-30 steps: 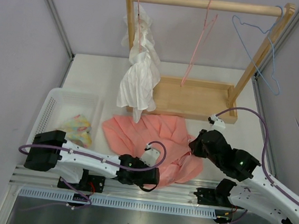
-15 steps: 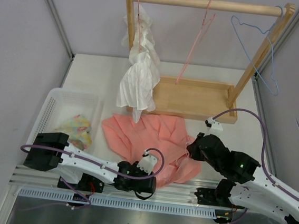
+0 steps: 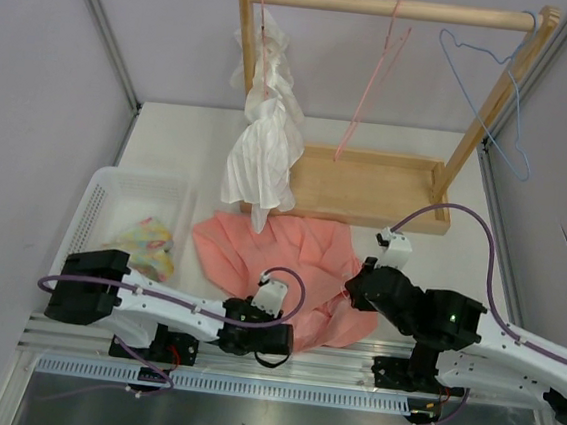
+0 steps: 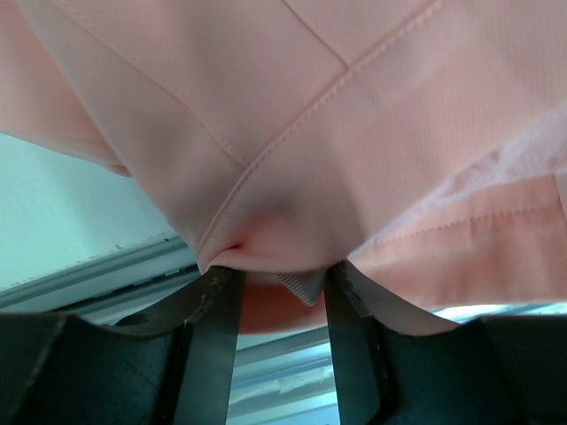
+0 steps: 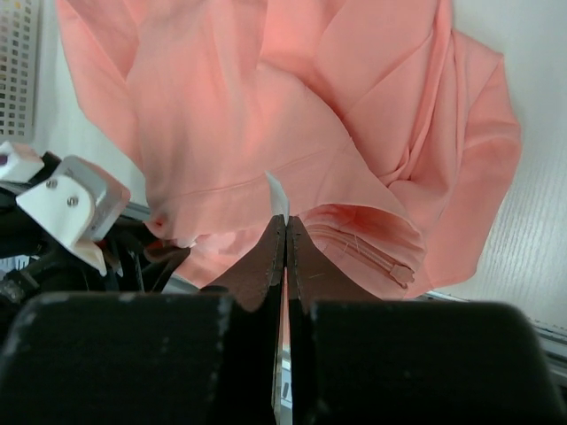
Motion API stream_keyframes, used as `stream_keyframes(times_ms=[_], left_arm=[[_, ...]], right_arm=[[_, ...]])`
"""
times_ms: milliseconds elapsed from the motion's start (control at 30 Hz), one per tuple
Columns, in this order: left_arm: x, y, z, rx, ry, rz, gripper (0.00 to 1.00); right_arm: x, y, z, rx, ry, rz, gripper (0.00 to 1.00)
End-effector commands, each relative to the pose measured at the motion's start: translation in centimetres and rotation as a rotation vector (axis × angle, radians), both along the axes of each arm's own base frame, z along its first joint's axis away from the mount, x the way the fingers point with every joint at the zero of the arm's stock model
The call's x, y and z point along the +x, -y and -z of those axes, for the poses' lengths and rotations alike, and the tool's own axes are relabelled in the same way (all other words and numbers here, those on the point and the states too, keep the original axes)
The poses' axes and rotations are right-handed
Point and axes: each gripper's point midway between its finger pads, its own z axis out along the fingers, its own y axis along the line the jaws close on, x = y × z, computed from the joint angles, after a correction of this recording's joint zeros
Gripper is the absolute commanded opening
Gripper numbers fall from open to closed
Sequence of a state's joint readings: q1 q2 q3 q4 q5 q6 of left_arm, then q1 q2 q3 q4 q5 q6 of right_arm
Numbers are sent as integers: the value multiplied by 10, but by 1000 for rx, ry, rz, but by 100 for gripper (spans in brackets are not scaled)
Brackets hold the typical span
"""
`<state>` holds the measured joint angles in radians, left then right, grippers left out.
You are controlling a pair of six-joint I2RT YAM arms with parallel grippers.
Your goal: Place the skirt on the hanger
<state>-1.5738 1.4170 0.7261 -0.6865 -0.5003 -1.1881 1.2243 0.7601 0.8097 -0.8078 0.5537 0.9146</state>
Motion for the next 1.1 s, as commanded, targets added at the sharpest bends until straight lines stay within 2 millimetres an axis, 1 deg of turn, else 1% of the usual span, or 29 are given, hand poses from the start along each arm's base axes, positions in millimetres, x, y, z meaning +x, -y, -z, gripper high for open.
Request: stream_keyframes(times_ms=[0,67,133,167,233,267,333,367,400,467,567,600,733,767,800,833,867,900,933,967,1033,1067], left_arm=[[28,-12,-9,-11,86,-92,45],[38,-14,-11,-16,102,-128,41],[44,-13,-15,-34,122,-145,37],[49,-12,-21,-55,139,-160,28],[53,-8,-25,-74,148,-165,23],[57,-8,-27,-74,161,-177,16],[60,-6,-28,-66,164,-181,10],[62,-7,-28,-60,166,-189,3],[63,-7,-27,-51,173,-186,1],[64,-3,-29,-69,179,-192,0],[67,7,-38,-111,195,-186,0],[68,15,-46,-149,202,-159,0],[66,28,-64,-217,207,-77,0],[64,31,-72,-253,199,-60,0],[63,32,-76,-264,199,-34,0],[61,37,-83,-303,197,-19,0],[54,43,-90,-363,165,32,0],[51,50,-95,-401,163,86,0],[48,53,-97,-425,153,110,0],[40,58,-104,-468,129,161,0],[38,60,-107,-490,136,191,0],[39,60,-112,-515,143,194,0]], right_arm=[[8,-1,-24,47,58,56,0],[7,-4,-25,50,57,51,0],[6,-5,-24,49,58,46,0],[5,-6,-25,49,58,41,0],[4,-7,-24,45,58,40,0],[4,-7,-23,43,58,39,0],[5,-7,-23,39,61,41,0],[4,-8,-24,40,61,40,0],[4,-8,-24,41,62,36,0],[4,-9,-24,39,65,34,0],[3,-9,-24,35,66,34,0],[4,-10,-23,32,66,33,0],[5,-9,-23,16,74,34,0],[7,-7,-24,5,83,39,0],[8,-7,-26,2,89,42,0],[12,-4,-31,3,96,55,0],[15,-3,-33,-9,108,52,0],[17,-4,-35,-5,106,47,0],[20,-4,-39,-4,110,45,0],[26,0,-40,-18,113,58,0],[30,-4,-39,-19,103,45,0],[33,-3,-39,-25,105,48,0]])
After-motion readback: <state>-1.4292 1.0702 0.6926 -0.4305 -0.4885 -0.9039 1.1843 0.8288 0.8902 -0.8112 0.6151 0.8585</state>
